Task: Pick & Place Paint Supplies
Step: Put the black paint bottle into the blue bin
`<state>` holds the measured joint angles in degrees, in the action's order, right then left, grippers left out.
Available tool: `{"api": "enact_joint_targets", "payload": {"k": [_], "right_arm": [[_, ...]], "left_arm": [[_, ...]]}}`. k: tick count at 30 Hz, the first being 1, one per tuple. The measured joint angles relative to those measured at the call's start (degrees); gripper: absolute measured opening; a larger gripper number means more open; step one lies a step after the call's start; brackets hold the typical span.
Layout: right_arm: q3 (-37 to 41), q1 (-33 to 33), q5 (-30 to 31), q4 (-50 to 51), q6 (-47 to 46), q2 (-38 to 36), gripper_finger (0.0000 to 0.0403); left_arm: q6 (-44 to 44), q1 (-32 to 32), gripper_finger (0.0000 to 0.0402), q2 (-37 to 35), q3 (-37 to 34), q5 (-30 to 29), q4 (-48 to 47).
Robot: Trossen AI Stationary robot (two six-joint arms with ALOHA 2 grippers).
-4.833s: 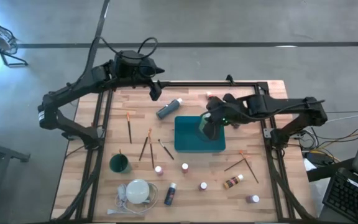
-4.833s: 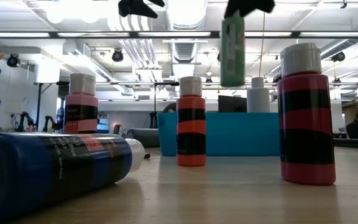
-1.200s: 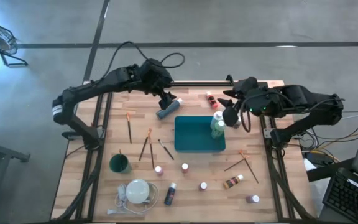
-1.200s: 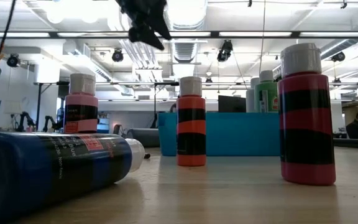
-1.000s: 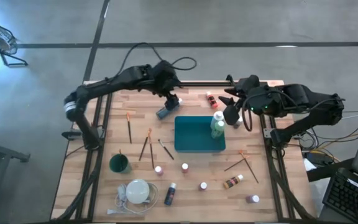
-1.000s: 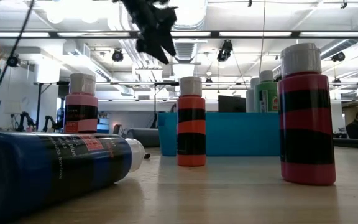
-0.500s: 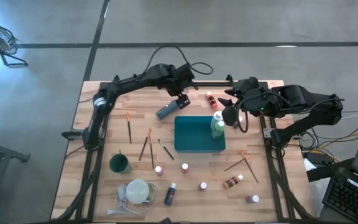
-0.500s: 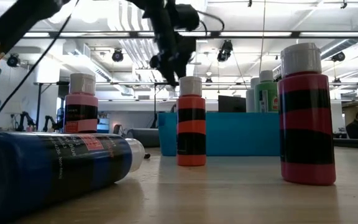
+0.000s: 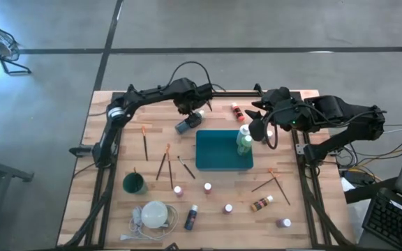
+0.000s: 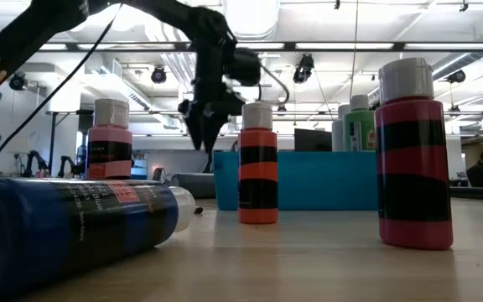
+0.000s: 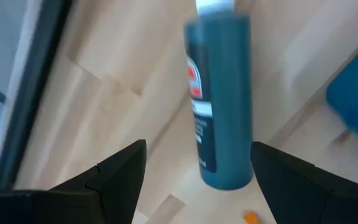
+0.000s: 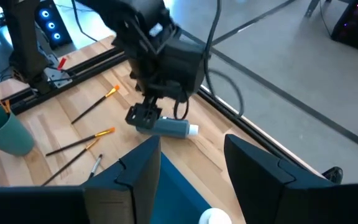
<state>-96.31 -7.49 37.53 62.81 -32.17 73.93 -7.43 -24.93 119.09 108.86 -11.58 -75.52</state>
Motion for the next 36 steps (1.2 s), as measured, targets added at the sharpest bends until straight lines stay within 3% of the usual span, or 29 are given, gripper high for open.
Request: {"api": "enact_joint_targets", "payload": {"k": [13,27,36], "right_arm": [[0.23,0.0,0.04,-0.01,-0.43,0.15,0.0198],[2.39,0.02,0.1,-0.13,-0.87,0.15,0.0172],[3.98,0.02,0.01,-0.39,-1.96,0.15,0.0187]], "left_arm": [[-0.12,-0.04,0.0291,-0.09,-10.85,4.83,10.52],[-0.13,-0.28,0.0291,-0.13,-17.7,8.24,18.27],[-1.43,-0.66,0.0273,-0.23,-21.32,8.25,23.46]]}}
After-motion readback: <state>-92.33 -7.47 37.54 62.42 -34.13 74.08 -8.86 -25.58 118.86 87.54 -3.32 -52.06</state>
